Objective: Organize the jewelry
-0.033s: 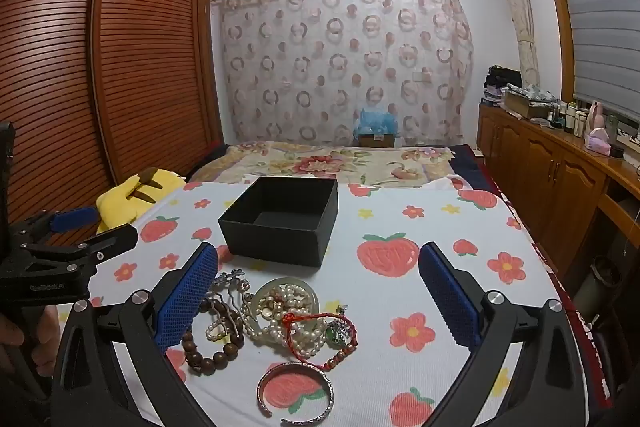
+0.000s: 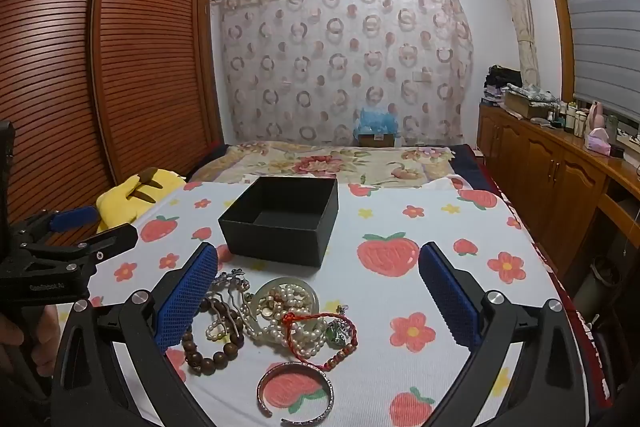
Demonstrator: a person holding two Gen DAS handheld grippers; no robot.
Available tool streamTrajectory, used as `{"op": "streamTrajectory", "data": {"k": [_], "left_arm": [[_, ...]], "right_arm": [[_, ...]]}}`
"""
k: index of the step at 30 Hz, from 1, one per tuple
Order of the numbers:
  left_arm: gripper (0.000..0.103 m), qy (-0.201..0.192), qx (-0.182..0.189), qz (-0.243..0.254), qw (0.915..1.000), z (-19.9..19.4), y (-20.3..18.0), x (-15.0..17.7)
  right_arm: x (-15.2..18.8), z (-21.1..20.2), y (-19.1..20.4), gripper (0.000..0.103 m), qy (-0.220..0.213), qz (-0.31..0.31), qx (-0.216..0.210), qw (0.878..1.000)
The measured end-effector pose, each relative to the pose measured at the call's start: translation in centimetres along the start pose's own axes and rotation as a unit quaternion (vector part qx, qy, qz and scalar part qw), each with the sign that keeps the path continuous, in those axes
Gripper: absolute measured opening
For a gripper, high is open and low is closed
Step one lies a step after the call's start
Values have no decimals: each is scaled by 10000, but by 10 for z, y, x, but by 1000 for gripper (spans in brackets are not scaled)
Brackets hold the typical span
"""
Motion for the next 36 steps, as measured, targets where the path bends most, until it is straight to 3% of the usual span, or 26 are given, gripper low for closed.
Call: {"op": "streamTrajectory", "data": {"k": [29,31,36], "left_arm": [[96,-94,12,-22,10000,6,9,-15],[96,-118,14,-7,9999,-12,-2,-10],[96,-127,11,-7,9999,-13,-2,-11]], "right_arm": [[-1,-1,0,101,8,14,-10,10000],[-2,-1,0,101,0,19,-11,10000],[-1,-1,0,101,3,23,-17,10000]]}}
Point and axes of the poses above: each gripper's, at about its wrist camera, not at the fingertips, and z roughly the way its jaws point, y to its left, x to its underside, the point moved 7 cm from there along z, roughly the way its jaws point, and after that the axes turned 1 degree about -y, right-handed, at the moved point
